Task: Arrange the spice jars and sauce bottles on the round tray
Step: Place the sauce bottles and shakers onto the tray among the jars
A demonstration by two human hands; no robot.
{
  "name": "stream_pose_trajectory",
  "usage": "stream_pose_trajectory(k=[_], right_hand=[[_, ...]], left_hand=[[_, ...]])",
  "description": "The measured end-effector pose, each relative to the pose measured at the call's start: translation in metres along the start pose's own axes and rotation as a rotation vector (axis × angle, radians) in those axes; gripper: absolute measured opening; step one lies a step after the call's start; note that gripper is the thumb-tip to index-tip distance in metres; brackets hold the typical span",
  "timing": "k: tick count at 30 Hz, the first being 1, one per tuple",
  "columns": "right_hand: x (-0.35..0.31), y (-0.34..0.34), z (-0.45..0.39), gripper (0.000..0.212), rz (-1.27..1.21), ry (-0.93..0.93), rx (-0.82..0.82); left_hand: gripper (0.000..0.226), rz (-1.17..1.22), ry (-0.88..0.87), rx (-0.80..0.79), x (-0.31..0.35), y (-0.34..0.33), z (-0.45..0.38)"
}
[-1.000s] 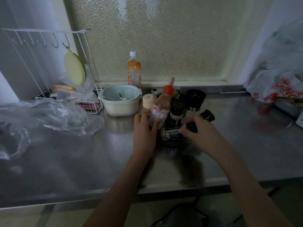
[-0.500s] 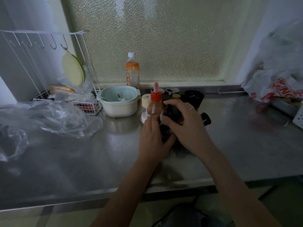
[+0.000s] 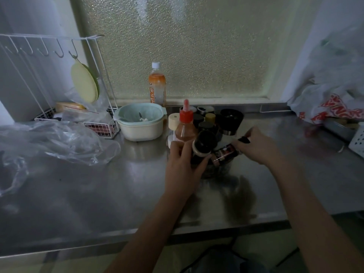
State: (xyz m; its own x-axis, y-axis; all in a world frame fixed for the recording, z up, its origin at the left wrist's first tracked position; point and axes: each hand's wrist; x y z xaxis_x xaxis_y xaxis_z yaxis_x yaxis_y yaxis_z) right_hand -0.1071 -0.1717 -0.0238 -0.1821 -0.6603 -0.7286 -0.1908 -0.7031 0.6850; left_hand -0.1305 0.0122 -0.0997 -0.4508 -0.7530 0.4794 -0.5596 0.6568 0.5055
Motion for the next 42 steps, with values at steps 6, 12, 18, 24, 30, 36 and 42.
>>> stream_pose_trajectory(k=[6, 12, 18, 24, 30, 36, 42], right_hand=[[-0.01, -0.018, 0.03, 0.041, -0.222, 0.346, 0.094], [-0.027, -0.055, 0.041, 0.021, -0.343, 0.521, -0.007], [-0.003, -0.033, 0.02, 0.038, -0.431, 0.514, 0.406], [0.021, -0.046, -0.013, 0.059, -0.407, 0.284, 0.223], [0.026, -0.056, -0.019, 0.051, -0.377, 0.306, 0.334], [0.012, -0.051, -0.015, 0.057, -0.268, 0.349, 0.429], [-0.042, -0.018, -0.035, 0.038, 0.282, 0.727, 0.44]], left_hand=[[0.046, 0.035, 0.014, 0.003, 0.0, -0.001, -0.002], [0.051, 0.134, 0.133, -0.076, 0.0, 0.002, 0.0], [0.056, 0.098, 0.238, -0.07, 0.002, 0.005, -0.002], [0.065, 0.071, 0.27, -0.081, 0.007, 0.004, -0.003], [0.056, 0.045, 0.284, -0.075, 0.005, 0.001, -0.002], [0.06, 0.075, 0.277, -0.095, 0.005, 0.002, -0.002], [0.055, 0.093, 0.288, -0.092, 0.001, 0.001, -0.003]])
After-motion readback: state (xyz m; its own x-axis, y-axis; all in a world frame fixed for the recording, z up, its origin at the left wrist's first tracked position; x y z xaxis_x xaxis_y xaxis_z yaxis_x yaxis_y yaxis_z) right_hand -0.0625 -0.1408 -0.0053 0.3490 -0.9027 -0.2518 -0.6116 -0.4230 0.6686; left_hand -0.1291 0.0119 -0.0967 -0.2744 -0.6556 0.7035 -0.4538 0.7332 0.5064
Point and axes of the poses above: each hand's wrist, its own z-axis away from the middle knuckle, its own y-axis out of the back of the hand, x = y × z, and after that the axes turned 12 degrees about -z, right-handed
